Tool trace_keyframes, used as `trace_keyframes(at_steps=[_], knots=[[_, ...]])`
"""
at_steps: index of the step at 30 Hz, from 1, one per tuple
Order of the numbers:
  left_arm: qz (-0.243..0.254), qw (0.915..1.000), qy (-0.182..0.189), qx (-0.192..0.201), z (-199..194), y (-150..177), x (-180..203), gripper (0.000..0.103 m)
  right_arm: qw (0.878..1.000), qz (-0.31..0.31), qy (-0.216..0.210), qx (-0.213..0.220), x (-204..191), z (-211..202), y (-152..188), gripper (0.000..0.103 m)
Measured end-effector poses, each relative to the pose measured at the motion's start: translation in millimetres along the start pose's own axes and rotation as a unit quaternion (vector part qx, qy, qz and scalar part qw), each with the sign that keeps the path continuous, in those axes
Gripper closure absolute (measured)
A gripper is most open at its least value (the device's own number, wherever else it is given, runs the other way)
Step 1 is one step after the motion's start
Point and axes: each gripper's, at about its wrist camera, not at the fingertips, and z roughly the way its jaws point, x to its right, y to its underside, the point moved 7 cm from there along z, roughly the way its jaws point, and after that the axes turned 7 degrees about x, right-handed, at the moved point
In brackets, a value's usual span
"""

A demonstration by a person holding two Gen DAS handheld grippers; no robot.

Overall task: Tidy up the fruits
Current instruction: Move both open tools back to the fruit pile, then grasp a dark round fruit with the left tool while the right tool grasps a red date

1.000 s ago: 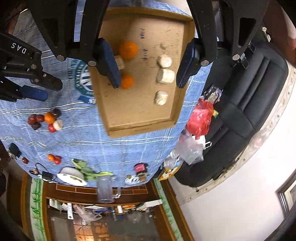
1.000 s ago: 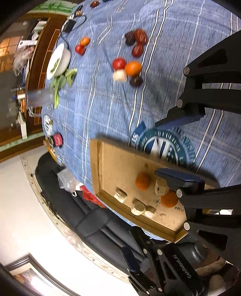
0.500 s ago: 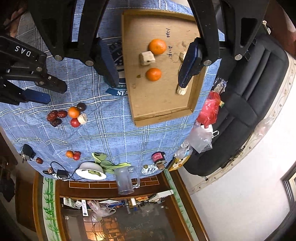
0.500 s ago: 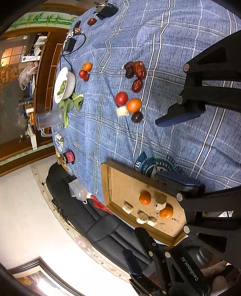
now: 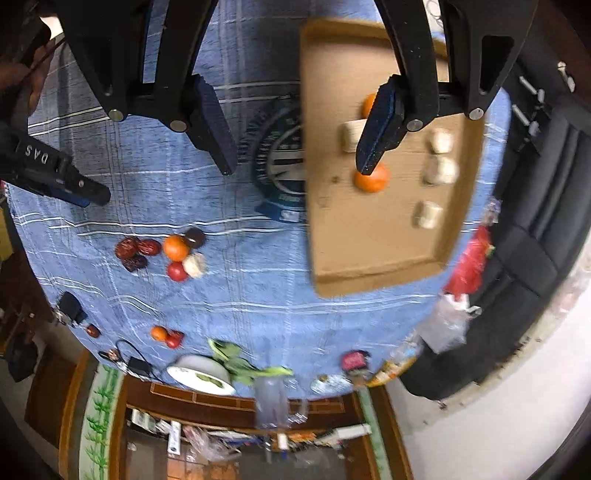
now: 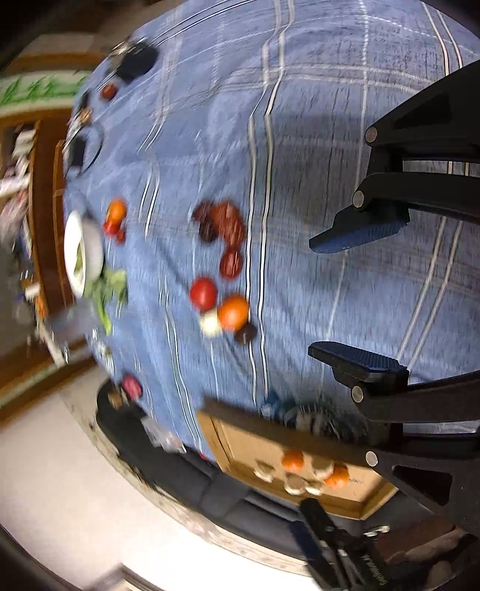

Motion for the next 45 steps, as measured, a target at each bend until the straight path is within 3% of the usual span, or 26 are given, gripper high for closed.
trace_keyframes(at_steps=[7, 15, 17, 19, 27, 30, 34, 43, 45], knots=[[-0.009, 0.9959, 0.087, -0.023, 52, -16, 48, 0.037, 0.999, 0.015, 0.027, -0.008, 34, 13, -16, 0.049], [0.001, 0.9912, 0.123, -0.047, 112, -31, 77, 0.039, 0.999, 0.029, 0.014, -0.016, 39, 45, -40, 0.05], [0.002, 0.9904, 0.127, -0.055, 125, -31, 80, 0.049, 0.999, 0.042, 0.012, -0.02, 42, 54, -44, 0.05], [0.004, 0.9893, 0.134, -0.059, 135, -33, 82, 0.051, 0.998, 0.055, 0.007, -0.025, 46, 62, -46, 0.05], [0.027, 0.9851, 0.162, -0.053, 143, -39, 97, 0.052, 0.997, 0.067, -0.01, -0.022, 44, 77, -57, 0.049], [0.036, 0.9824, 0.176, -0.052, 143, -42, 107, 0.06, 0.998, 0.066, -0.006, -0.02, 42, 80, -59, 0.052], [0.054, 0.9796, 0.187, -0.049, 138, -42, 117, 0.079, 0.998, 0.058, 0.003, -0.021, 45, 80, -57, 0.07], [0.055, 0.9794, 0.188, -0.05, 142, -38, 120, 0.07, 0.998, 0.063, 0.004, -0.013, 45, 79, -56, 0.07], [0.067, 0.9809, 0.176, -0.049, 141, -37, 119, 0.08, 0.998, 0.061, 0.004, -0.016, 45, 79, -56, 0.07]])
